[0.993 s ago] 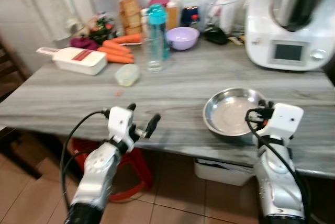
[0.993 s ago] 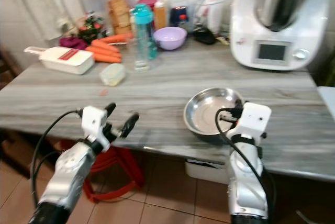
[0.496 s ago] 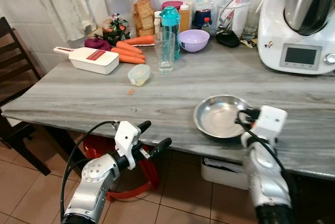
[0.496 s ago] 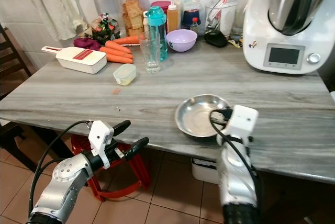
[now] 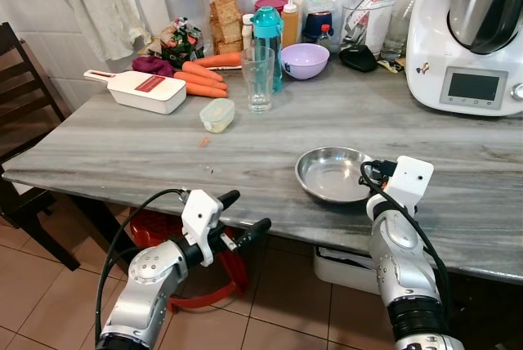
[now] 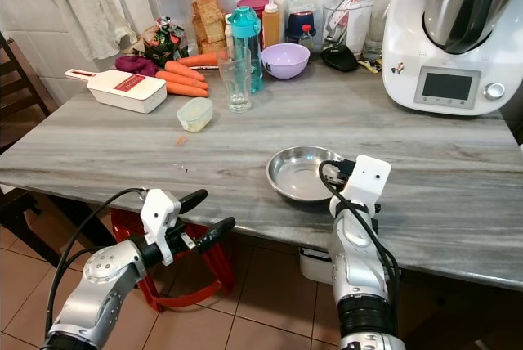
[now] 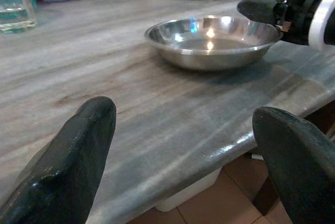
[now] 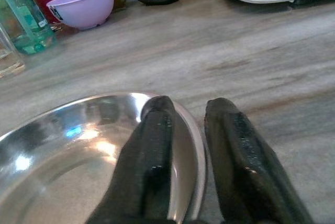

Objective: Setting the table

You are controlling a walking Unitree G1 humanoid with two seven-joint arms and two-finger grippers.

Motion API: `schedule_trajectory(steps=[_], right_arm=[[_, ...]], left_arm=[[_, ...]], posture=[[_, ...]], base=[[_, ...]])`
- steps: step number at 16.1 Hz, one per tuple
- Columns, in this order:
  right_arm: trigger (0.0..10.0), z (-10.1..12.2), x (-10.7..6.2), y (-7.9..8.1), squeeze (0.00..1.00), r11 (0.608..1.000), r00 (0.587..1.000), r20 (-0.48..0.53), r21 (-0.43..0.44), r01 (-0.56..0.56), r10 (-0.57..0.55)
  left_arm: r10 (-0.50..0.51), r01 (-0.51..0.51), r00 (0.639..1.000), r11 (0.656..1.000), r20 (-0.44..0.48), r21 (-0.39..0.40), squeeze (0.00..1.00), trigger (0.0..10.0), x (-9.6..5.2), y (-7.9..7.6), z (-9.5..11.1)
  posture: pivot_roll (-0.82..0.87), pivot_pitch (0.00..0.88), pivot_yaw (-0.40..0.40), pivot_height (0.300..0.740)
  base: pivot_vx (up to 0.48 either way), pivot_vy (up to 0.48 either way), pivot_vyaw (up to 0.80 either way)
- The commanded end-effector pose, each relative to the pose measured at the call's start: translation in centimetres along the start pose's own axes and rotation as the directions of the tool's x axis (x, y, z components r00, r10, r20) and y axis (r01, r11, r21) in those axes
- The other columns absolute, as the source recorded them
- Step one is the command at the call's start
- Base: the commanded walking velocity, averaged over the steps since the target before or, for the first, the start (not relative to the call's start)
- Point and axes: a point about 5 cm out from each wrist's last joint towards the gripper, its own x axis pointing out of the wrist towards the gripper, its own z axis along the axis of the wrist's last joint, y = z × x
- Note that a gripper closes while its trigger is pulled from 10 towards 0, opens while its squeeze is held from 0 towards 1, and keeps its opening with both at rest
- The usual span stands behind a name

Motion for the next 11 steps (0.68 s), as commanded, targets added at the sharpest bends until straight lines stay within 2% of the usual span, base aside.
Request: schedule_trajectory(steps=[1,4,5,7,8,9,11], right_arm=[[10.0,0.3,0.3,0.2,1.0,1.0,1.0,0.017,0.007,0.004,-0.004],[10.0,0.2,0.2,0.1,1.0,1.0,1.0,0.018,0.01,0.003,-0.004],[10.0,1.3,-0.4,0.6,1.0,0.997,0.994,0.091,-0.057,-0.047,0.053],[10.0,2.2,-1.2,1.0,1.0,0.992,0.984,0.149,-0.098,-0.08,0.095],[10.0,2.2,-1.2,1.0,1.0,0.992,0.984,0.149,-0.098,-0.08,0.095],[10.0,2.4,-2.1,0.8,1.0,0.987,0.978,0.177,-0.136,-0.09,0.114],[10.0,2.1,-3.2,0.1,1.0,0.983,0.977,0.176,-0.158,-0.094,0.121]], left_arm=[[-0.017,0.017,1.0,1.0,-0.02,0.012,0.0,10.0,-0.3,-0.1,-0.1],[-0.032,0.033,0.999,0.999,-0.032,0.018,0.0,10.0,-0.3,-0.2,-0.2],[-0.038,0.038,0.999,0.999,-0.038,0.018,0.0,10.0,-0.4,-0.2,-0.5],[-0.04,0.041,0.998,0.999,-0.041,0.016,0.0,10.0,-0.4,-0.2,-0.7],[-0.04,0.041,0.998,0.999,-0.041,0.016,0.0,10.0,-0.4,-0.2,-0.7],[-0.037,0.037,0.998,0.999,-0.042,0.015,0.0,10.0,-0.4,-0.2,-0.8],[0.009,-0.009,0.999,1.0,-0.031,0.001,0.0,10.0,-0.5,0.1,-0.9]], posture=[[-0.06,0.0,0.059,0.74],[-0.06,0.0,0.062,0.74],[-0.08,0.0,0.069,0.74],[-0.08,0.0,0.07,0.74],[-0.08,0.0,0.07,0.74],[-0.08,0.0,0.069,0.74],[-0.08,0.0,0.066,0.74]], base=[[0.0,0.0,0.0],[0.0,0.0,0.0],[0.0,0.0,0.0],[0.0,0.0,0.0],[0.0,0.0,0.0],[0.0,0.0,0.0],[0.0,0.0,0.0]])
